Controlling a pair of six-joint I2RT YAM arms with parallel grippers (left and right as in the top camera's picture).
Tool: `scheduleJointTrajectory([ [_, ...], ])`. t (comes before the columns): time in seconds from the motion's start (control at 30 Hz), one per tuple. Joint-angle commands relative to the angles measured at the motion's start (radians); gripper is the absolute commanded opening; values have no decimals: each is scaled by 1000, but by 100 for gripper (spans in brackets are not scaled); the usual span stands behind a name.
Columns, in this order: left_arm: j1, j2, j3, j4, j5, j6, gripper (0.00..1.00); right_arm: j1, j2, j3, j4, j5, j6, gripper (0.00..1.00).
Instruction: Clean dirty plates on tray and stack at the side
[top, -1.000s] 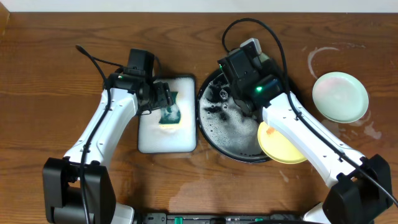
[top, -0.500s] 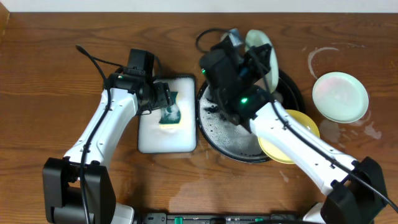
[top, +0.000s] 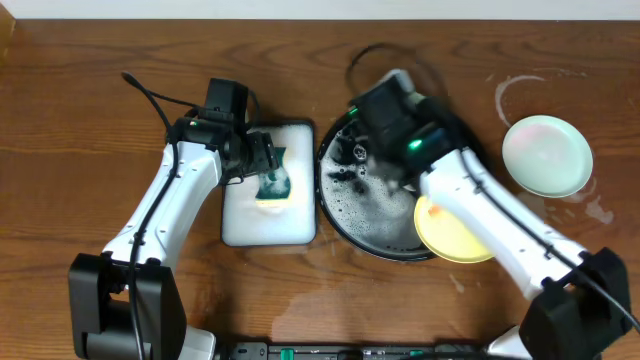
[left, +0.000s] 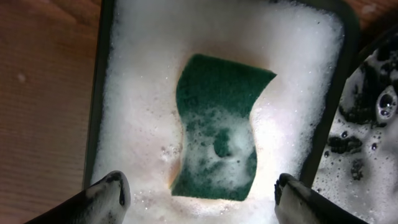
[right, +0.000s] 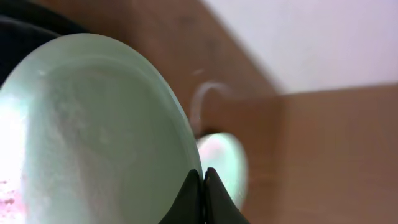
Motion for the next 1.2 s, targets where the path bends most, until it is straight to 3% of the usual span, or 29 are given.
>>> scheduleJointTrajectory([
  [0.0,0,11,-1,-2,-6,10,78,-113,8,4,0,-303,267,1],
  [0.27,0,11,-1,-3,-5,10,78,-392,8,4,-11,-695,384,1],
  [0.5,0,11,-1,-3,-6,10,78,-740,8,4,-12,-1118,400,1],
  [0.63,0,11,-1,-2,-5,10,78,-928,8,4,-38,-1262,399,1],
  [0.93,0,11,-1,6,-5,9,78,-1210,8,2,-140,-1247,365,1],
  [1.17,0,11,-3,8,-5,9,78,-1332,8,-29,-117,-1082,470,1],
])
